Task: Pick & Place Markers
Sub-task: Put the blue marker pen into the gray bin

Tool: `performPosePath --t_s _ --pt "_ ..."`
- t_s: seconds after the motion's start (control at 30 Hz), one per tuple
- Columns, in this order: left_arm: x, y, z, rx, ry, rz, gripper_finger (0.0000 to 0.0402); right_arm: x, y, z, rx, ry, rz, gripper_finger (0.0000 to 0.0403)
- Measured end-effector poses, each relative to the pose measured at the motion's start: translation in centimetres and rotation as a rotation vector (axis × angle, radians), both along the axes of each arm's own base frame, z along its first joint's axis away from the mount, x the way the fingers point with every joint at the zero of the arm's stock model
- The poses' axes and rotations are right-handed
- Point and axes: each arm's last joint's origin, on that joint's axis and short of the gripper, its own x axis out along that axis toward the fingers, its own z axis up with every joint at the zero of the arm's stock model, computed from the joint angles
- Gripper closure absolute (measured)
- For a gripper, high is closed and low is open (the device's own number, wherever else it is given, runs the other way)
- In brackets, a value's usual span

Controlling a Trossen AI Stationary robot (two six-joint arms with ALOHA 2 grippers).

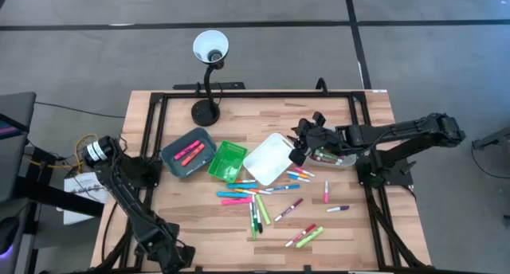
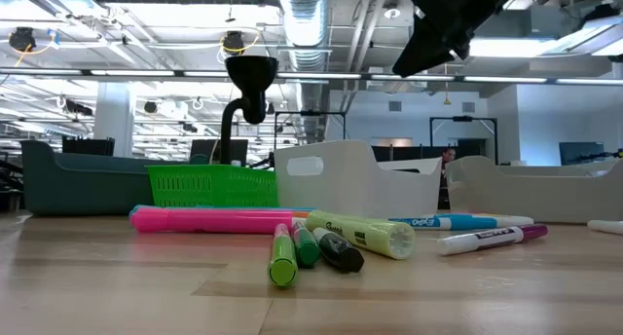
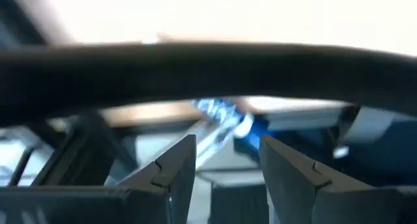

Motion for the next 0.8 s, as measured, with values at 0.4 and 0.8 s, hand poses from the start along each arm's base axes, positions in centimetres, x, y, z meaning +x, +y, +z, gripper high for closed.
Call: performPosePath --t_s 0.4,0.8 --pt "-1.0 -1.6 -2.8 0.058 0.000 -0.048 0.0236 0.1 -0.5 0.1 0.027 -0.017 -0.005 0.0276" --pt "-0.4 -1.9 -4.7 0.164 -0.140 -0.090 0.0253 0.2 -0.4 0.2 0.028 -0.039 -0.003 0.0276"
